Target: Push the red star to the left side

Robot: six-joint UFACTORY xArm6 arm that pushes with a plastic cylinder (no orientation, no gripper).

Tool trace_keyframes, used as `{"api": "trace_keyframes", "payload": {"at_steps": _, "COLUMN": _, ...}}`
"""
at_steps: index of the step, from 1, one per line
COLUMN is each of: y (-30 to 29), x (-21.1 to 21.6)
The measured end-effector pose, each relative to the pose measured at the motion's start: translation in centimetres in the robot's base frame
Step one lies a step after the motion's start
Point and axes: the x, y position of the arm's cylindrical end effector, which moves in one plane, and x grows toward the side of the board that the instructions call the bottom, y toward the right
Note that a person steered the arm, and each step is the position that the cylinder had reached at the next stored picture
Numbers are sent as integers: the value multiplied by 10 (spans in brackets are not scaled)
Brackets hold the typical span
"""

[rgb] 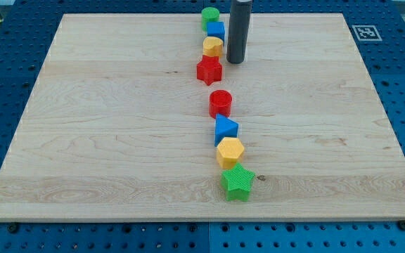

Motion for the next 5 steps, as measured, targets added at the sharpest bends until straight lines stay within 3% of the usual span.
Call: {"api": "trace_keyframes", "payload": {"at_steps": 5, "y": 3, "x": -29}}
